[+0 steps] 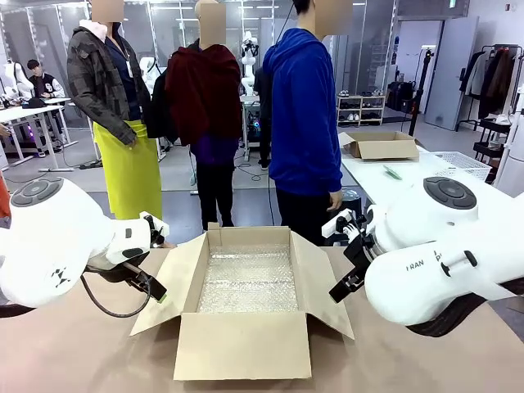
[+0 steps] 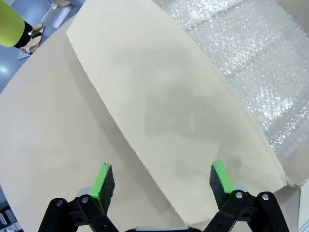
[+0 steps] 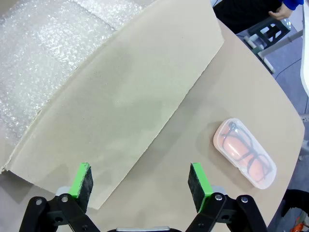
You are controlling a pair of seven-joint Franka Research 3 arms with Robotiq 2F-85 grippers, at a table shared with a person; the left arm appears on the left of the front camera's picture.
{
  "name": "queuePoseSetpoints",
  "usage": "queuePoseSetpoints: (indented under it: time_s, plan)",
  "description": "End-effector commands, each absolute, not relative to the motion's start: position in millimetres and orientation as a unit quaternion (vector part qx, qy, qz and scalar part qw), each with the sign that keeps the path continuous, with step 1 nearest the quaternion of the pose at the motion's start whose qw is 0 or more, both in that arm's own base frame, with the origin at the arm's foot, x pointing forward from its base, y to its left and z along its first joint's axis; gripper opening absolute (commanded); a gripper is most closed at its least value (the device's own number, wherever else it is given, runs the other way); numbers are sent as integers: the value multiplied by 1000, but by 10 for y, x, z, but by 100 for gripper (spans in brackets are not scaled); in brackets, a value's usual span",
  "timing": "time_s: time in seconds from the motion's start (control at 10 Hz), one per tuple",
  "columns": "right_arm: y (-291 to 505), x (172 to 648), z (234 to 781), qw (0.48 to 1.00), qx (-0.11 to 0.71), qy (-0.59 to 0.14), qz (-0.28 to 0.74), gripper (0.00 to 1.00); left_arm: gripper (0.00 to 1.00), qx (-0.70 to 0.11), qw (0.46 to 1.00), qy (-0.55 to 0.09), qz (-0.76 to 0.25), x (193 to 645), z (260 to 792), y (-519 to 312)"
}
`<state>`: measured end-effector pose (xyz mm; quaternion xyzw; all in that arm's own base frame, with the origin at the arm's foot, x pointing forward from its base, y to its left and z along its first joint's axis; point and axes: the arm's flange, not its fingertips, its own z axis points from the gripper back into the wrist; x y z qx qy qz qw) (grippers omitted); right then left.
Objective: Pack the glasses set securely to prepare it for shipping.
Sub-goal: Place the Glasses case inside the Package Box.
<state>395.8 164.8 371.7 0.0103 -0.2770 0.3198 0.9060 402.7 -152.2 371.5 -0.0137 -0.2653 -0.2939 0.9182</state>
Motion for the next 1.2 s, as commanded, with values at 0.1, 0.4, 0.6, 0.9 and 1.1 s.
queuePoseSetpoints:
  time_s: [0.1, 0.4, 0.6, 0.9, 1.1]
  plan:
    - [1530, 4001, 3814, 907, -1, -273, 319, 100, 100, -29, 906, -277, -318, 3994, 3909, -1460]
    - [906, 4053, 4230, 923, -22, -238, 300, 100, 100, -92, 896, -257, -349, 3981, 4645, -1090]
    - [434, 4223, 4290, 932, 0, -207, 298, 100, 100, -124, 868, -238, -417, 3817, 5030, -805]
    - [161, 4402, 4177, 940, 14, -197, 278, 100, 100, -159, 849, -263, -430, 3637, 5213, -645]
    - [112, 4309, 4241, 941, 0, -204, 269, 100, 100, -146, 850, -261, -434, 3618, 5274, -663]
